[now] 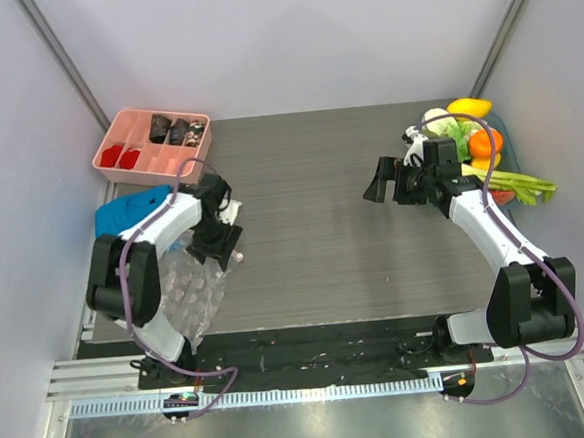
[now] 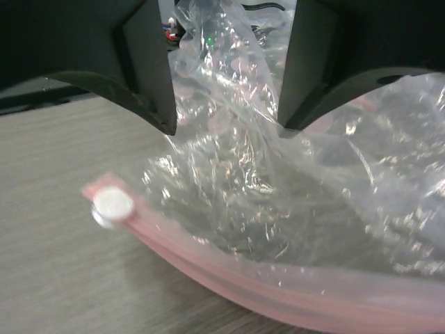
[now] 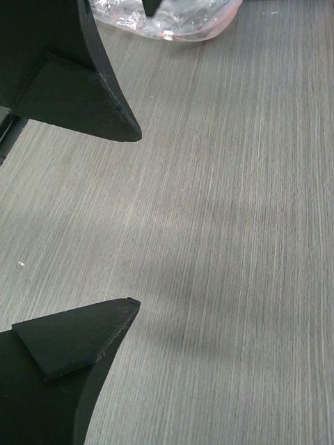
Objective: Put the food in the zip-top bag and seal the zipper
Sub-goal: Pick up the zipper food storage bag at the center of the board.
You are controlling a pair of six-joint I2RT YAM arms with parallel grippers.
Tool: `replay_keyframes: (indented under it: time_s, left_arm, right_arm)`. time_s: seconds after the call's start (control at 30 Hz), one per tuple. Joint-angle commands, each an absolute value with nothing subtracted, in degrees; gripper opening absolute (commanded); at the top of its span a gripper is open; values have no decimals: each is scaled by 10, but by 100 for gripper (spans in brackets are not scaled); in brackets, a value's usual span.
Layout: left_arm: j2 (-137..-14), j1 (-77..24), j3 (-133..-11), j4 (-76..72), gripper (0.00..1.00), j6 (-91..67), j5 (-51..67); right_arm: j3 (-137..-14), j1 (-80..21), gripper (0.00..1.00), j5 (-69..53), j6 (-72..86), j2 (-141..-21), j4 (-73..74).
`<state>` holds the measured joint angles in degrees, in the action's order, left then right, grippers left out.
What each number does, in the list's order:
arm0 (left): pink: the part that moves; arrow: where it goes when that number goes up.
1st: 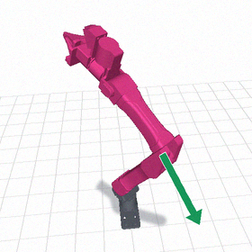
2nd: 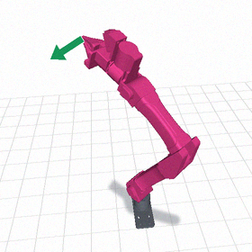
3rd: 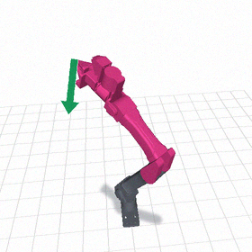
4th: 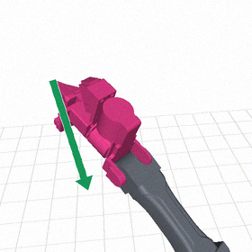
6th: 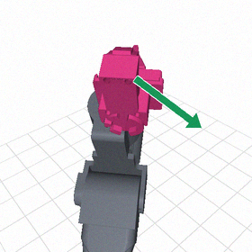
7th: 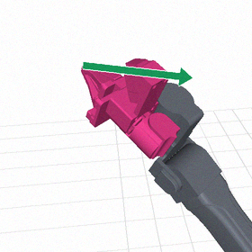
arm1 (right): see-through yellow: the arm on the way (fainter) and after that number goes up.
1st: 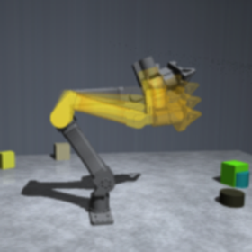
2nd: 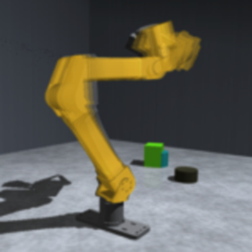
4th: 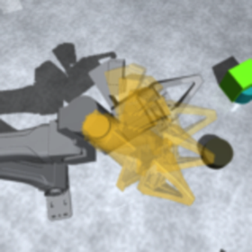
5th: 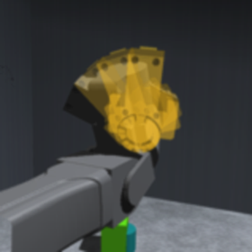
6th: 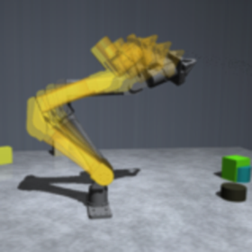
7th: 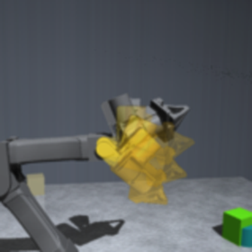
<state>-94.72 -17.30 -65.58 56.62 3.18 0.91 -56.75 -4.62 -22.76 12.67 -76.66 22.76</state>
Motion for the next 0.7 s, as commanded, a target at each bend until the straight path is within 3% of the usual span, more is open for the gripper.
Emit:
replay_keyframes:
  time_s: [0.0,0.17,0.3,0.33,0.53,0.67]
  left_arm:
    - [-1023,-180,-694,543,57,3,-41]
    - [-1031,-192,-715,535,41,-6,-52]
    - [-1007,-208,-728,538,4,27,-16]
    - [-984,-214,-731,539,0,36,25]
    - [-868,-278,-749,515,0,135,145]
    - [-790,-289,-714,450,0,206,269]
  right_arm:
    - [-574,-45,100,-239,136,-766,211]
    - [-570,-44,100,-242,132,-759,213]
    - [-570,-44,100,-254,134,-763,211]
    - [-570,-44,100,-260,133,-764,211]
    - [-563,-44,99,-367,170,-779,181]
    - [-548,-45,90,-457,239,-782,115]
